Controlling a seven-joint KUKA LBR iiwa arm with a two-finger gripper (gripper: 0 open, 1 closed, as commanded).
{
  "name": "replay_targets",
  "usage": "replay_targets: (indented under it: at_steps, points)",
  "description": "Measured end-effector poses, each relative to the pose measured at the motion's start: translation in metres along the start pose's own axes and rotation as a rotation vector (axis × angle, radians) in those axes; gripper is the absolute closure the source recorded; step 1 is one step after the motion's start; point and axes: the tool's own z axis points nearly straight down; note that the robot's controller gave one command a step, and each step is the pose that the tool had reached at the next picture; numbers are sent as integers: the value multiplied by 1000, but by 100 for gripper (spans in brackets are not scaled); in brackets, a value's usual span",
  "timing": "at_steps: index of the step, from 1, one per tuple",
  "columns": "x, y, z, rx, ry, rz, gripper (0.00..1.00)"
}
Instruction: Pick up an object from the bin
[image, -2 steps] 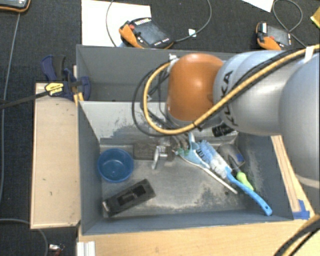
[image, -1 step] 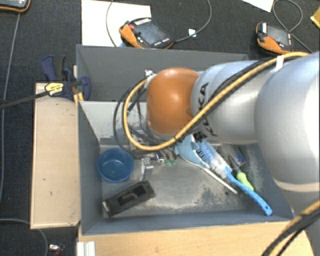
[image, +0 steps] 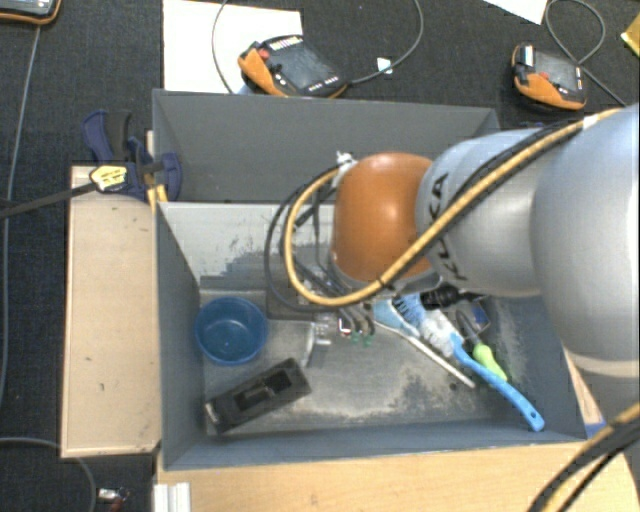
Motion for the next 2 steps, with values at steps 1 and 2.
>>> replay_targets:
  at_steps: [1,2]
  points:
    - [-4,-14,11,-1,10,-75,0]
    - [19,-17,9,0,5,-23,0]
